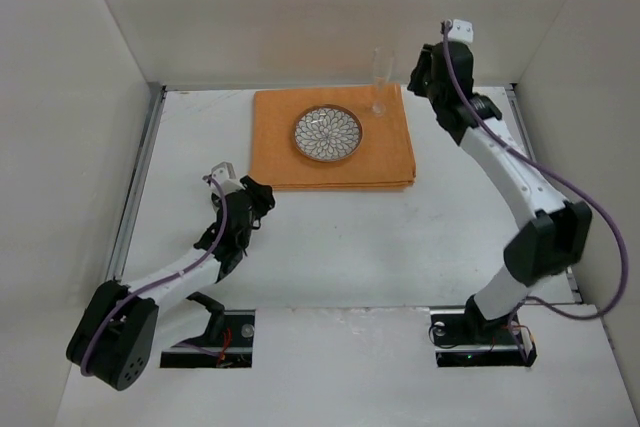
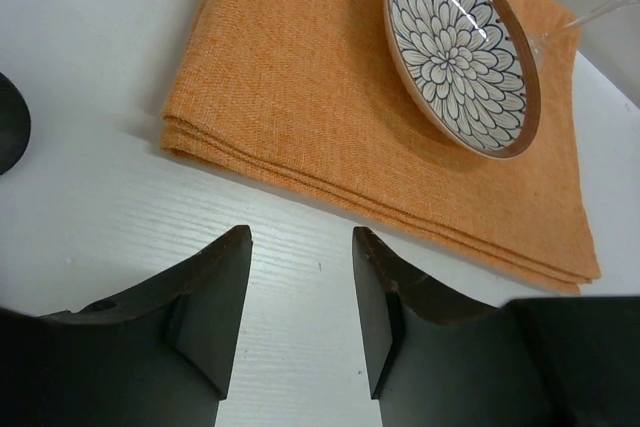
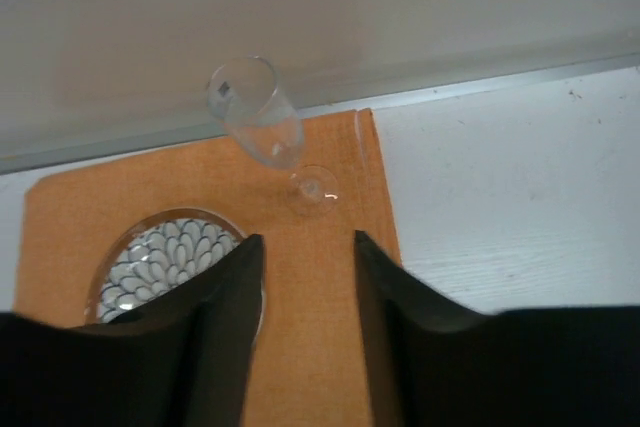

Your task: Set the dinner table for one person

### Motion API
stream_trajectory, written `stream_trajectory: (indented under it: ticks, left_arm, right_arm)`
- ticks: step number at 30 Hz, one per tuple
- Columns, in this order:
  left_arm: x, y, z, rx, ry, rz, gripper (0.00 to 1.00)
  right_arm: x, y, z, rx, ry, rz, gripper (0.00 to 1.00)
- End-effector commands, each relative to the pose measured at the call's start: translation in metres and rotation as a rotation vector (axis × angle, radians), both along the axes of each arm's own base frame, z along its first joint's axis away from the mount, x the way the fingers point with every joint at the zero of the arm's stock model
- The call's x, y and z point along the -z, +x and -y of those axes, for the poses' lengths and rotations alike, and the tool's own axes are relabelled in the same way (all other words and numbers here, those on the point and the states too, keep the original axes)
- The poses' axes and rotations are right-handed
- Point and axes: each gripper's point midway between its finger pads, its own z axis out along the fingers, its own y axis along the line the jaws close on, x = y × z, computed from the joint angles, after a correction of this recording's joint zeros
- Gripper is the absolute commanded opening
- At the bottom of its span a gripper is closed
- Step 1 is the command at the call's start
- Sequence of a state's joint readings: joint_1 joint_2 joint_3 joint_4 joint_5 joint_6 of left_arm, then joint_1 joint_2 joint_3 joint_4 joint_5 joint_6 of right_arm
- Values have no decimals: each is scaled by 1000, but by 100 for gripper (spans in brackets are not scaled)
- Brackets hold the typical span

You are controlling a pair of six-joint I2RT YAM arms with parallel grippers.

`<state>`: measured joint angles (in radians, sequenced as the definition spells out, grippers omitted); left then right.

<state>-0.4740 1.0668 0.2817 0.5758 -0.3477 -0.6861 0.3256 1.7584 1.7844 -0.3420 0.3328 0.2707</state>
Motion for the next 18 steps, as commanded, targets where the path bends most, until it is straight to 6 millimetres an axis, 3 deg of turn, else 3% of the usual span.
stream_trajectory:
  ticks: [1,3,6,10,12,16,18]
  left_arm:
    - [-31,10,-5,-47,18,63,40]
    - [-33,11,-5,-53,28,55,35]
    - [-36,10,-6,-52,40,38,25]
    - [-39,4,-12,-65,54,-6,8]
    - [-35,-2,-17,-71,68,-45,5]
    - [-19,-17,-36,-115,117,-131,5]
    - [-9,-25,-48,-141,146,-181,11]
  right_arm:
    - [-39,-42,-19,-55,178,179,33]
    - [-22,-70,-31,-88,224,167,18]
    - [13,-104,-46,-127,246,126,7]
    - [58,-145,-61,-181,274,67,6]
    - [76,-165,-70,-222,277,51,7]
    - [107,-200,-91,-311,269,13,9]
    - [121,-213,-99,-346,261,-10,9]
